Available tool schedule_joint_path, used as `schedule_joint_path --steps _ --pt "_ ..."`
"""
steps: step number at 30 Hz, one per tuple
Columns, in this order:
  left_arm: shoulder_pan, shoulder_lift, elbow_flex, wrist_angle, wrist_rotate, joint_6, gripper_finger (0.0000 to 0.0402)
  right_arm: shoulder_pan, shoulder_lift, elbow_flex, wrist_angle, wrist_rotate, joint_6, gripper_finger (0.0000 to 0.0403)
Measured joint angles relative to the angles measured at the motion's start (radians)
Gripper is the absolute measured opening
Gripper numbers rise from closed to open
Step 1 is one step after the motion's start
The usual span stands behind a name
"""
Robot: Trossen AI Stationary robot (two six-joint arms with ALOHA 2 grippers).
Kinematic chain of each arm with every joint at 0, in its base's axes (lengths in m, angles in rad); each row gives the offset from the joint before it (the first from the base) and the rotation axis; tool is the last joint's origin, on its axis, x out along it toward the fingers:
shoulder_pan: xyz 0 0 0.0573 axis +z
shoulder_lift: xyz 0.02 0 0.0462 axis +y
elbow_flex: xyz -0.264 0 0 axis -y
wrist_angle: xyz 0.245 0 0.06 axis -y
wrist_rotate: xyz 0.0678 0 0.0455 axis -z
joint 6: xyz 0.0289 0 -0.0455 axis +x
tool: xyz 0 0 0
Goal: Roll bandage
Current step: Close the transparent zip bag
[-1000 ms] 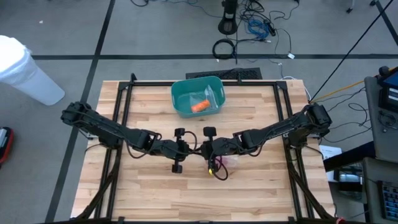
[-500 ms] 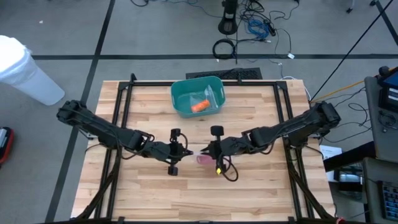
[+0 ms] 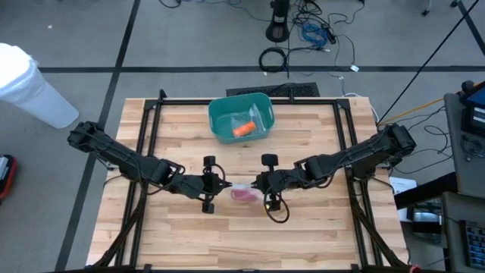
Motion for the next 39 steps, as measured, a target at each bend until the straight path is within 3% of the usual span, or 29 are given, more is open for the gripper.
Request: schedule_joint_path --steps 27,39 --pt "-0.026 -0.027 -0.001 0.000 -0.100 0.004 0.0000 0.054 -0.174 -0.002 -0.339 0.018 0.178 0.0011" --pt "-0.026 -0.026 -0.001 -0.004 -0.150 0.007 0.0000 0.056 -0.225 -0.002 -0.427 0.082 0.214 0.0011"
